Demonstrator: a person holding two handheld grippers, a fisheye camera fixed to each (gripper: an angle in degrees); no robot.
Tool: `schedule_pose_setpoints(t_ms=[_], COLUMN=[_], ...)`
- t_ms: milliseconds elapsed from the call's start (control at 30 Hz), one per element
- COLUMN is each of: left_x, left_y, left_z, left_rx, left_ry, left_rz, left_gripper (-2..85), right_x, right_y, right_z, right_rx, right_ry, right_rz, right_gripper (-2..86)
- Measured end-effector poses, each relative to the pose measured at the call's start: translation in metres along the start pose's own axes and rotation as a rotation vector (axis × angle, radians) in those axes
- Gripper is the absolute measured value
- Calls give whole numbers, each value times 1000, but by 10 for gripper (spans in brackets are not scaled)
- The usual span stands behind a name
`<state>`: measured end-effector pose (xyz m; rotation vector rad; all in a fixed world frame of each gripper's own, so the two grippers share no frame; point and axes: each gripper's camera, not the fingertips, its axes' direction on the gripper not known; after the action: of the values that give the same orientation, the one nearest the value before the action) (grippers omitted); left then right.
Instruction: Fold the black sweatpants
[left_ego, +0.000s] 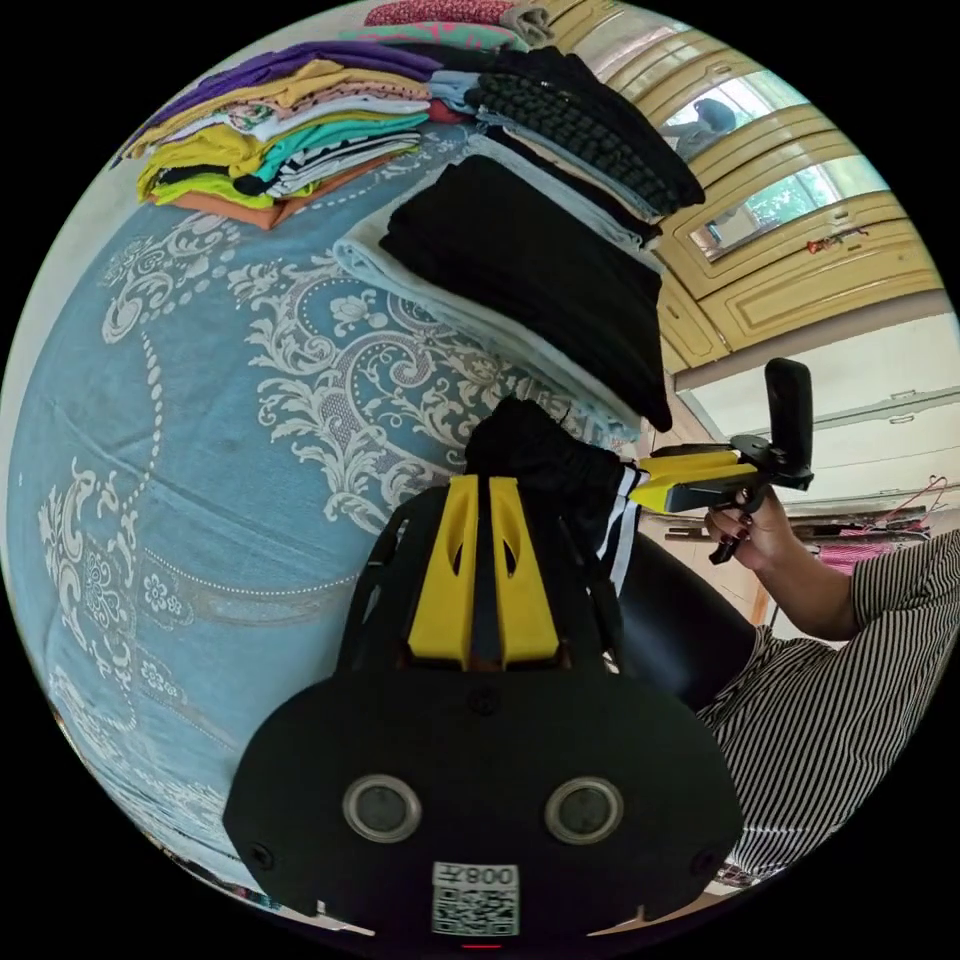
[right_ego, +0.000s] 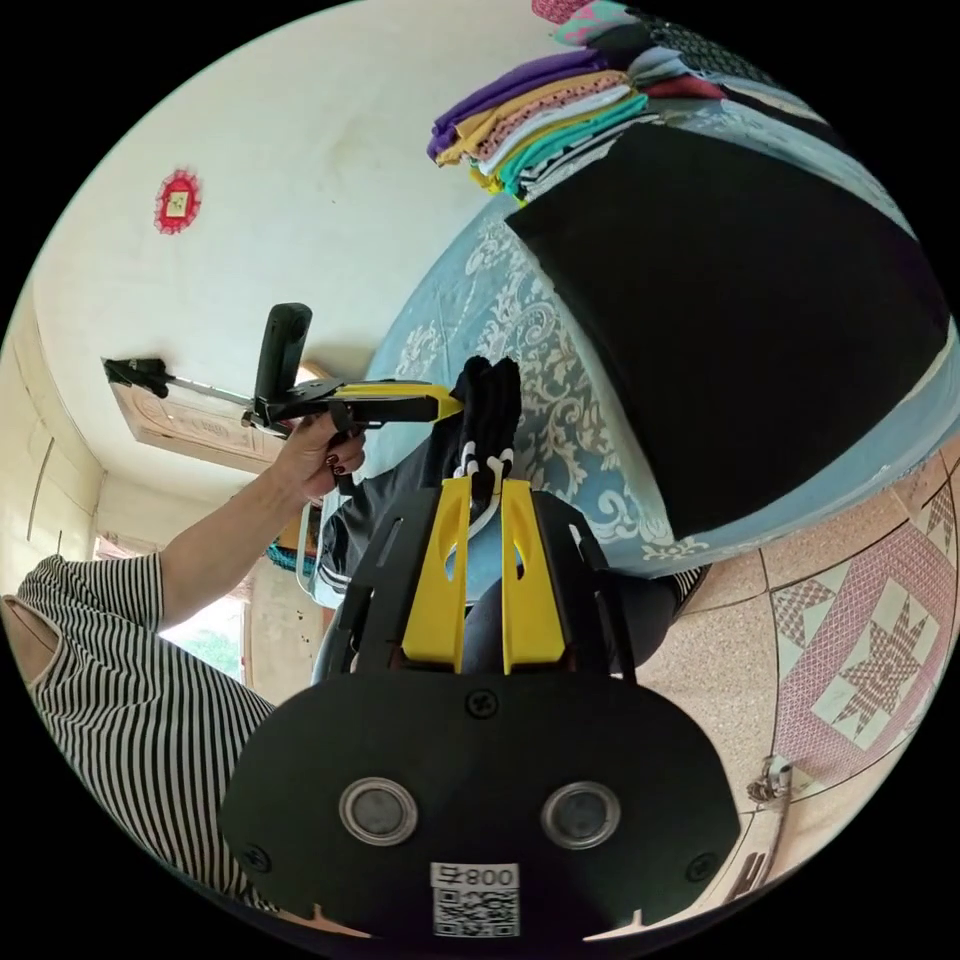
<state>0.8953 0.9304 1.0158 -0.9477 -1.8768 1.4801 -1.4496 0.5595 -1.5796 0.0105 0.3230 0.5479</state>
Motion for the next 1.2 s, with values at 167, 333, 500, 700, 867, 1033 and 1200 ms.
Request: schedule_pose_setpoints(t_ms=[167, 333, 500, 700, 867, 1033, 1200], left_x=[-8, -29, -50, -85, -127, -169, -185], left_y=[4, 32, 109, 257, 398, 501, 558], left_z=[30, 85, 77, 79, 99, 164, 202], left_rx=[-8, -22, 202, 340, 328, 211, 352], left_ry=[-56, -51, -13, -17, -165, -216, -103], left_rz=[-1, -102, -184, -370, -661, -896, -893], left_gripper=[37, 56, 50, 33, 20, 10, 19], right_x=[-8, -14, -52, -157, -284, -322, -352], right_y=[-18, -16, -13, -37, -73, -64, -71], right_z=[19, 59, 68, 110, 252, 426, 464], right_rx=[-1, -12, 13, 9, -156, -471, -460], right_ry=[33, 55, 153, 275, 346, 543, 530], right_rz=[22, 93, 79, -126, -477, -623, -628], right_gripper=[65, 70, 65, 49, 23, 5, 3])
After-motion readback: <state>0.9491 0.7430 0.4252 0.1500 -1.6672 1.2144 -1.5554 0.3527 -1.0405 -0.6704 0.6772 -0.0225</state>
